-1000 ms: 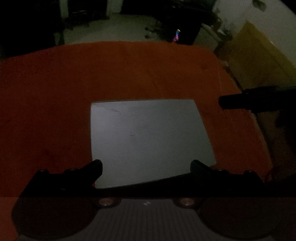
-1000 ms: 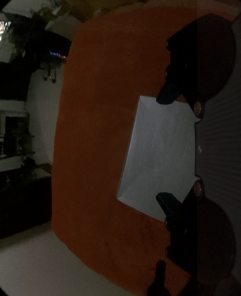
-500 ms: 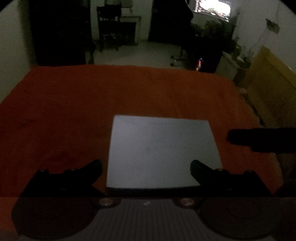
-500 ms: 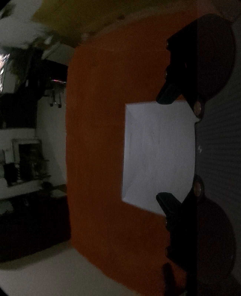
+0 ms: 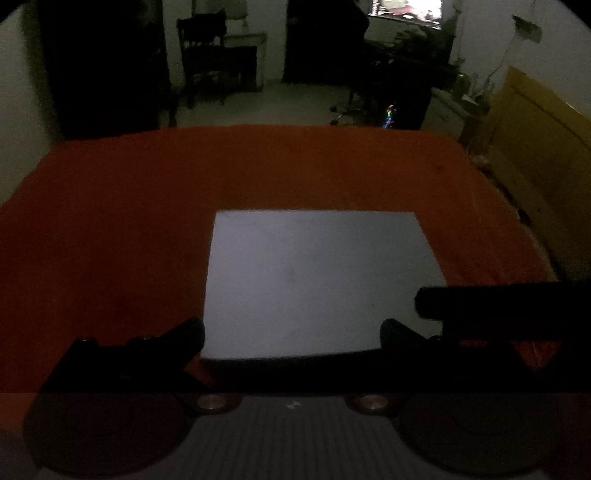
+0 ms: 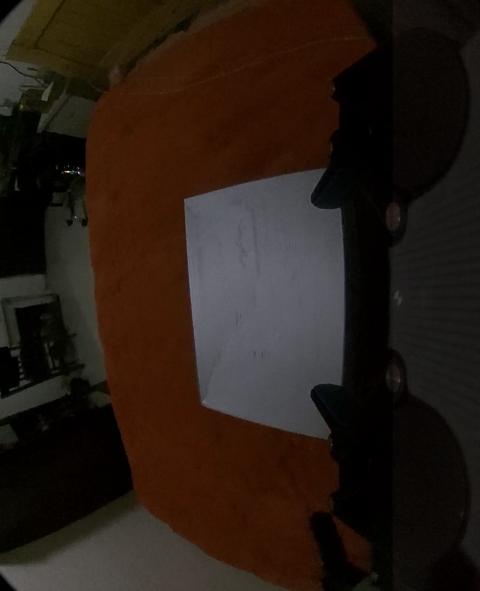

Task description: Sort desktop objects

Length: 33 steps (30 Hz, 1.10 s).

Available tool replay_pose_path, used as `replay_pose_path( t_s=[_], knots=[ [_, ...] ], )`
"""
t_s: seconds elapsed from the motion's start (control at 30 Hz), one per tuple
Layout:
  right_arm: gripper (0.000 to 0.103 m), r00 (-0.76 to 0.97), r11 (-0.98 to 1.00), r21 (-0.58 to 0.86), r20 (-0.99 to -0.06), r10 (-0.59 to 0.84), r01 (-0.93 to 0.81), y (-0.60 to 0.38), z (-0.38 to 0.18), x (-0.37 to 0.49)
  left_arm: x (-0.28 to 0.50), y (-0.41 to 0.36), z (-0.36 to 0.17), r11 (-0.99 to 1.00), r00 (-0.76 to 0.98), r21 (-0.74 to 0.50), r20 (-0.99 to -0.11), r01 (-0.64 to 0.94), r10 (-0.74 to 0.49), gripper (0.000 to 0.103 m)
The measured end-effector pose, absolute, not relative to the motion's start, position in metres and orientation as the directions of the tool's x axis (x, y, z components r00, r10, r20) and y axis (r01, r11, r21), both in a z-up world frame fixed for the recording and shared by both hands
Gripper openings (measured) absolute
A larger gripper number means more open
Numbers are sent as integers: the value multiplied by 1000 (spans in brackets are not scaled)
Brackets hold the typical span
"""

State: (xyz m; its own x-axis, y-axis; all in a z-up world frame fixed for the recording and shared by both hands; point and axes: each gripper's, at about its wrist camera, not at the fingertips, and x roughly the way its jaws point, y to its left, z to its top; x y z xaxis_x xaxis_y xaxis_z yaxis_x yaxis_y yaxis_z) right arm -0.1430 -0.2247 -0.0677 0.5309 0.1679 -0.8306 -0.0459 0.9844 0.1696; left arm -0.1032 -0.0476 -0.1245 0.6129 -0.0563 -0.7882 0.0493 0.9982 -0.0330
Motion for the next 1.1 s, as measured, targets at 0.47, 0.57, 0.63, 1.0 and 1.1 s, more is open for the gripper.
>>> replay_pose_path(
  t_s=[0.47, 0.57, 0.63, 1.0, 1.1],
  knots=[
    [103, 526, 990, 121, -839, 141, -72, -226, -73, -134, -91, -34, -140, 998, 561, -39, -828, -48, -6, 103],
    [103, 517, 994, 99, -849, 111, -52, -234, -77, -132, -91, -37, -142, 999, 551, -23, -835, -45, 5, 103],
    [103, 510, 995, 92, -855, 97, -35, -240, -80, -129, -87, -38, -143, 999, 543, -1, -840, -47, 25, 103],
    [103, 469, 995, 77, -878, 94, -56, -256, -88, -129, -81, -31, -142, 996, 536, -33, -844, -85, 17, 103],
    [103, 463, 995, 71, -881, 94, -67, -257, -89, -131, -81, -32, -144, 996, 528, -25, -849, -88, 25, 103]
  ],
)
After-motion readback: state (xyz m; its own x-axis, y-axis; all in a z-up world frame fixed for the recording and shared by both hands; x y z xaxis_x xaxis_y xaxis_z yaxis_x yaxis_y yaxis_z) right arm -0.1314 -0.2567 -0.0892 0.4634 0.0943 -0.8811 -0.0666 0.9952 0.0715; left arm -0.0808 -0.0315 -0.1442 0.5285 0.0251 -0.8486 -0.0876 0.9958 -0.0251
